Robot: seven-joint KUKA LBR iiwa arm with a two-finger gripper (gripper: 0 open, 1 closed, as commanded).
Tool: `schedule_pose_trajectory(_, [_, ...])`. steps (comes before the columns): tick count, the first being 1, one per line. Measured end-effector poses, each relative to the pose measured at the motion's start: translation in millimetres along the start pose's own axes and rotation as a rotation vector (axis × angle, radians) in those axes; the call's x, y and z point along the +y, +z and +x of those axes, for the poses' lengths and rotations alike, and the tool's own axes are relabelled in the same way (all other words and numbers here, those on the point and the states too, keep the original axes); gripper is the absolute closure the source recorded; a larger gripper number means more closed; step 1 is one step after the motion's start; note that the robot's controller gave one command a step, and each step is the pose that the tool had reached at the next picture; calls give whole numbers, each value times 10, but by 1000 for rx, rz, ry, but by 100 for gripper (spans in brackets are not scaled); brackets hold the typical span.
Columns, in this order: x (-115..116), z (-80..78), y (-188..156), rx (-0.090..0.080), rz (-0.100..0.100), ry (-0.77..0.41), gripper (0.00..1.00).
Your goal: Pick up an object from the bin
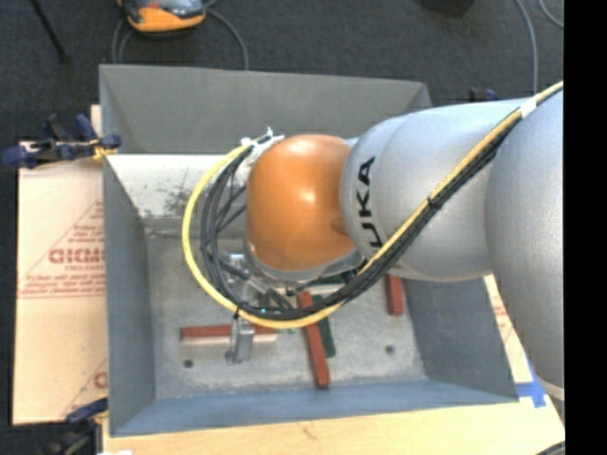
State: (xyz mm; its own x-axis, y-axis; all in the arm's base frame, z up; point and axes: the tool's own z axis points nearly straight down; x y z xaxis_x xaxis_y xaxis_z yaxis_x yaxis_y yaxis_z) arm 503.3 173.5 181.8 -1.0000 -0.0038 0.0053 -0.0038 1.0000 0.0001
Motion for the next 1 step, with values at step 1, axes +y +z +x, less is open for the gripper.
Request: schedule_pose_trajectory(1, [-7, -20, -40, -8, -2, 3, 0])
